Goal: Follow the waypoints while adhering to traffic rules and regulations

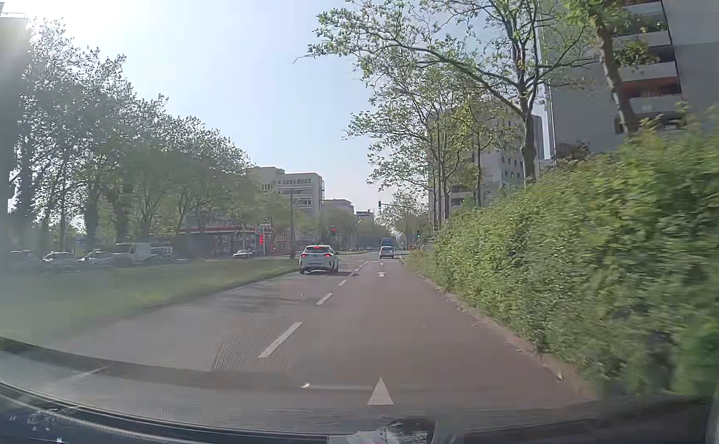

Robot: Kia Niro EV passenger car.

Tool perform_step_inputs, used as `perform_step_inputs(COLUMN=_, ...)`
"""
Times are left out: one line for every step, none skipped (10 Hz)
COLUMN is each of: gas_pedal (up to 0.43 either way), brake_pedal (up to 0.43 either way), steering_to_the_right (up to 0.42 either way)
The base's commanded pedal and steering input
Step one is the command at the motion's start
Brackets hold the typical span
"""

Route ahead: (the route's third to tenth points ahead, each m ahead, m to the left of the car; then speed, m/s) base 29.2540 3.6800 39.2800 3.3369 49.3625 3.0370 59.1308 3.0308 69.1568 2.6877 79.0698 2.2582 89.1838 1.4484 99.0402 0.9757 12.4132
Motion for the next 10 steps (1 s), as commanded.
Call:
perform_step_inputs(gas_pedal=0.059, brake_pedal=0.0, steering_to_the_right=0.003)
perform_step_inputs(gas_pedal=0.059, brake_pedal=0.0, steering_to_the_right=0.003)
perform_step_inputs(gas_pedal=0.059, brake_pedal=0.0, steering_to_the_right=0.003)
perform_step_inputs(gas_pedal=0.059, brake_pedal=0.0, steering_to_the_right=0.003)
perform_step_inputs(gas_pedal=0.059, brake_pedal=0.0, steering_to_the_right=0.003)
perform_step_inputs(gas_pedal=0.059, brake_pedal=0.0, steering_to_the_right=0.003)
perform_step_inputs(gas_pedal=0.059, brake_pedal=0.0, steering_to_the_right=0.003)
perform_step_inputs(gas_pedal=0.059, brake_pedal=0.0, steering_to_the_right=0.003)
perform_step_inputs(gas_pedal=0.059, brake_pedal=0.0, steering_to_the_right=0.003)
perform_step_inputs(gas_pedal=0.059, brake_pedal=0.0, steering_to_the_right=0.003)
